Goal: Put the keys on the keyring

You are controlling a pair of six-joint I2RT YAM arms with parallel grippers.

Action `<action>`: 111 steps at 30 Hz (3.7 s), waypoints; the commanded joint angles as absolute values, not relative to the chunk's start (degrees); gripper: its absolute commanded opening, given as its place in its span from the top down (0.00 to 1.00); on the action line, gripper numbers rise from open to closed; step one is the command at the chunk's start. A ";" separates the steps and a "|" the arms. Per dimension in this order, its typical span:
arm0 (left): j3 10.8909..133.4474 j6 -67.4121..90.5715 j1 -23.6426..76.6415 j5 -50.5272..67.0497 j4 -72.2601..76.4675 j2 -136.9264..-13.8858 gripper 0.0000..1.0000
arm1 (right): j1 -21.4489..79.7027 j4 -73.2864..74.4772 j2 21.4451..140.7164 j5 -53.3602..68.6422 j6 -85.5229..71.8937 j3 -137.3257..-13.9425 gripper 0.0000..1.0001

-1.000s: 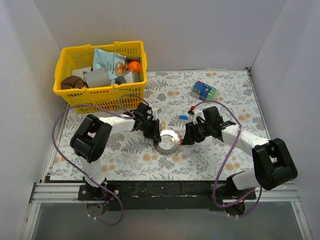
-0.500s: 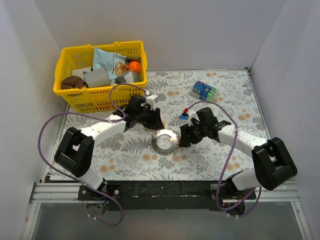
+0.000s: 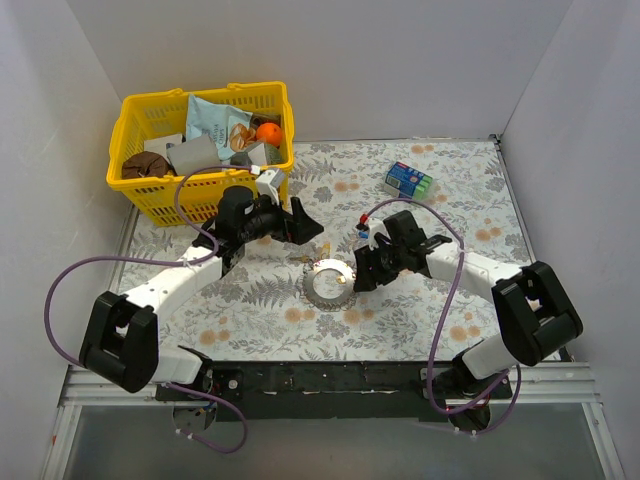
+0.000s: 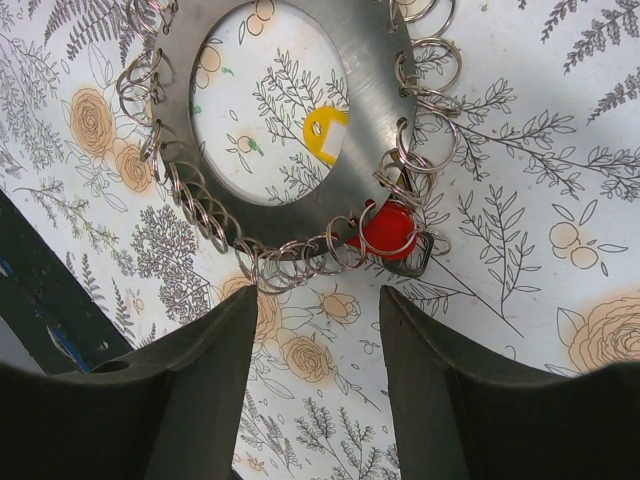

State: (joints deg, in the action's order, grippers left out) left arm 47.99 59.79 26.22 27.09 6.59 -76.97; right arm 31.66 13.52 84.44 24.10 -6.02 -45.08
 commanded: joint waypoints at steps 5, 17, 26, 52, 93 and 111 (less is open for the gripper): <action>47.99 66.97 23.03 34.36 12.03 -76.02 0.02 | 32.96 14.06 85.69 24.61 -6.06 -47.55 0.44; 48.87 66.71 22.59 33.75 9.23 -76.12 0.02 | 33.05 13.80 88.15 25.66 -5.36 -47.99 0.46; 48.08 66.71 22.59 35.86 9.84 -76.64 0.02 | 33.05 13.27 90.26 26.54 -5.36 -48.43 0.45; 46.06 67.41 22.59 36.21 10.99 -76.73 0.02 | 34.54 8.53 96.33 28.92 -8.09 -47.37 0.57; 56.60 67.24 36.82 39.55 -7.65 -102.12 0.47 | 34.37 4.92 91.05 31.38 -13.62 -43.86 0.97; 58.53 65.48 38.14 40.87 -7.65 -106.26 0.53 | 34.37 6.15 92.11 29.01 -13.19 -44.03 0.98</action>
State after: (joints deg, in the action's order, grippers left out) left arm 56.60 67.00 37.60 39.79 -7.35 -105.45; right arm 34.50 5.87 92.88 30.06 -13.52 -43.59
